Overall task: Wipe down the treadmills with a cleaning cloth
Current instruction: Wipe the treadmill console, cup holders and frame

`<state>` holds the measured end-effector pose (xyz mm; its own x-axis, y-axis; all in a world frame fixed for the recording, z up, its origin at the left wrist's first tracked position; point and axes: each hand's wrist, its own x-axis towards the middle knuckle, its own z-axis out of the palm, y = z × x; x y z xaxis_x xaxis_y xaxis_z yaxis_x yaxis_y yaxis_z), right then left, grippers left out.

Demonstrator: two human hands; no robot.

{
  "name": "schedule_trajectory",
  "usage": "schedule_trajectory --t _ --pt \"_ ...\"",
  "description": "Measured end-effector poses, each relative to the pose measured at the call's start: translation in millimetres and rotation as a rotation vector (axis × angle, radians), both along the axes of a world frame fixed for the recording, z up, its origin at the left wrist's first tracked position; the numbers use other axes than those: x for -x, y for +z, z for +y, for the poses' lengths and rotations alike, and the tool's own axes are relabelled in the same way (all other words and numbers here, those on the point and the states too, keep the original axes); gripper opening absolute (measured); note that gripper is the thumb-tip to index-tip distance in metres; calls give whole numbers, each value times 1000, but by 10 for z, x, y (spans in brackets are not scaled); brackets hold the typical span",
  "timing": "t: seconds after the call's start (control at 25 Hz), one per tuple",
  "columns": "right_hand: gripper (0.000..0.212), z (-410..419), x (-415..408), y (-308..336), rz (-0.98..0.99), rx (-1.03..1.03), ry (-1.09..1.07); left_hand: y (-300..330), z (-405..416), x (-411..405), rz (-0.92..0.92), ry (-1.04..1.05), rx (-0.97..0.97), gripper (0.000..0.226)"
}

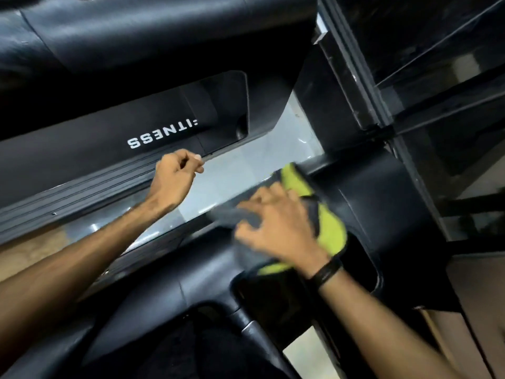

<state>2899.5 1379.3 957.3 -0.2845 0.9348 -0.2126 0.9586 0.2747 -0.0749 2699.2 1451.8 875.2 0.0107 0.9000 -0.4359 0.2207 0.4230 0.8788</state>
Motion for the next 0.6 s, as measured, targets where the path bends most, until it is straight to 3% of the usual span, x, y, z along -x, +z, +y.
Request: schedule_trajectory --t 0.08,0.16,0.28,0.36,0.44,0.52,0.6 --pt "42 506 -380 74 -302 85 -198 -34 -26 133 -4 35 20 21" --pt "52 849 -450 19 -457 302 -316 -42 -69 175 -6 41 27 23" --pt "57 666 369 -299 -372 426 -126 -4 -104 104 -18 -2 26 25" --pt "56 105 1023 -351 -149 385 88 36 -79 69 -24 -40 27 26" --pt "55 -204 1070 -172 6 312 159 74 -25 111 -43 -45 22 26" --pt "62 87 579 -59 -51 319 96 91 12 218 -47 -13 21 24" --pt "66 586 24 5 -283 384 -85 76 -13 302 -29 20 23 23"
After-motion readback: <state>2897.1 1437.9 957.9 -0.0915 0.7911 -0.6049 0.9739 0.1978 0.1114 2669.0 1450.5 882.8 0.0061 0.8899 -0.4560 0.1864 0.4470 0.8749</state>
